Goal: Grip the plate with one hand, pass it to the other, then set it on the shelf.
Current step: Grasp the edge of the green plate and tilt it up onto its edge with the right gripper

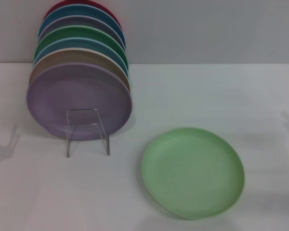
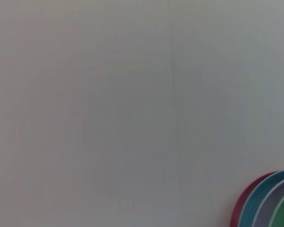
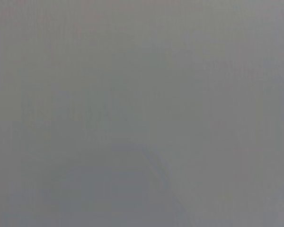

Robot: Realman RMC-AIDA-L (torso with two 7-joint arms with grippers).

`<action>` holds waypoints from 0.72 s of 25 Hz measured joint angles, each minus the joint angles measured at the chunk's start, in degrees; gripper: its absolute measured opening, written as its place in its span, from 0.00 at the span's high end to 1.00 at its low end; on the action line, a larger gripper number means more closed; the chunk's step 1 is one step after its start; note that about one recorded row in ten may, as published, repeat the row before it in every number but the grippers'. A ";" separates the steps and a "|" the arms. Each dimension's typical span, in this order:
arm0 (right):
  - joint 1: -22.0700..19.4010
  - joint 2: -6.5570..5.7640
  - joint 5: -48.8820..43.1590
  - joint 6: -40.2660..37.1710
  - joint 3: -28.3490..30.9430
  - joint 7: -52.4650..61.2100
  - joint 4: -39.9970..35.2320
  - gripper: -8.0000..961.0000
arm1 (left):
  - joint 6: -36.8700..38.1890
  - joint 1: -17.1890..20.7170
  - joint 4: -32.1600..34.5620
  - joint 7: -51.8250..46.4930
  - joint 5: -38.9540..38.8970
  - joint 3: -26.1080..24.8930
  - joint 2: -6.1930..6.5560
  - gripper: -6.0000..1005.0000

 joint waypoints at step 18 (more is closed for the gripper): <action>3.14 -0.70 -40.40 -21.77 -30.78 78.87 52.68 0.27 | -0.15 -0.98 -1.04 0.00 -0.28 1.57 0.00 0.20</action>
